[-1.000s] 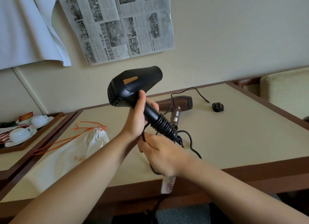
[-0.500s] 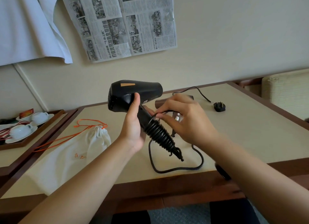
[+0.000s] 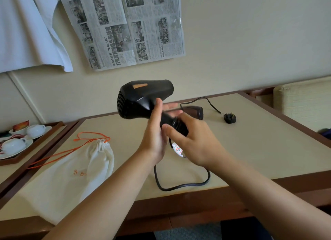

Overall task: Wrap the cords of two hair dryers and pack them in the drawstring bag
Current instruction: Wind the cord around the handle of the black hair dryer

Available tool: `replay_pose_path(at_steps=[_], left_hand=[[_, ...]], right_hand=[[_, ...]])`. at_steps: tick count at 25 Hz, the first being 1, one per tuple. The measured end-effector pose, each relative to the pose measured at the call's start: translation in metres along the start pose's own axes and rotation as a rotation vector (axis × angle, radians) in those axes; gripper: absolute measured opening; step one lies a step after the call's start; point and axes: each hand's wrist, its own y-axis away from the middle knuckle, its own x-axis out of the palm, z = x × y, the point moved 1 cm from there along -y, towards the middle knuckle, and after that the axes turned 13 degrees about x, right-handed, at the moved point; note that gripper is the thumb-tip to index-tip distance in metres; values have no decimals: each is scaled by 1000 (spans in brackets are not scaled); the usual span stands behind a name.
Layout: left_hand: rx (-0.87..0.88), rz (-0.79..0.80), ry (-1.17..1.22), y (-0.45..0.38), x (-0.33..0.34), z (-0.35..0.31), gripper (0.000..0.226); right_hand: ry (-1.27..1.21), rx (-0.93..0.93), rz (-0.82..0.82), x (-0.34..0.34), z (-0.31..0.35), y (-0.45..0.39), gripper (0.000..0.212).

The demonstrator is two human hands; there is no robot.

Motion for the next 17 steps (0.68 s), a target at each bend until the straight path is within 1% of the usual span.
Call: replay_pose_path(at_steps=[2,4,6,7,9,10,11,12,13,14,15,17], left_hand=[[-39,151,14,2,6,0,65],[-38,297,-86,-3,5,-8,60],[-10,380,-322,-12,1,-19,58],[-17,432,-449,-16,-1,-25,53],[-100,546,-624,-26,-3,-32,31],[-125,617,-751,-32,-3,-34,21],[-109,686,-916,-41,0,-38,21],[-52,764,-1114,-54,3,-42,22],[11,867,-1296,-63,9,-50,23],[78,991,-1438,-69,18,-59,22],[135,1123,-1554,-71,27,-67,21],[192,1309,-1699,-76,46,-80,14]], right_hand=[[-77,65,-9,-15,5,-14,25],[-51,103,-18,-35,7,-29,22],[27,112,-61,-54,5,-42,24],[68,107,-81,-61,3,-48,28],[195,90,-113,-65,-3,-52,37],[283,73,-118,-62,-7,-51,38],[379,39,-114,-57,-12,-50,35],[456,-6,-90,-51,-16,-49,31],[493,-40,-50,-46,-18,-46,28],[470,-49,1,-43,-18,-44,29],[436,-60,44,-42,-18,-43,31],[423,-100,113,-44,-13,-41,35]])
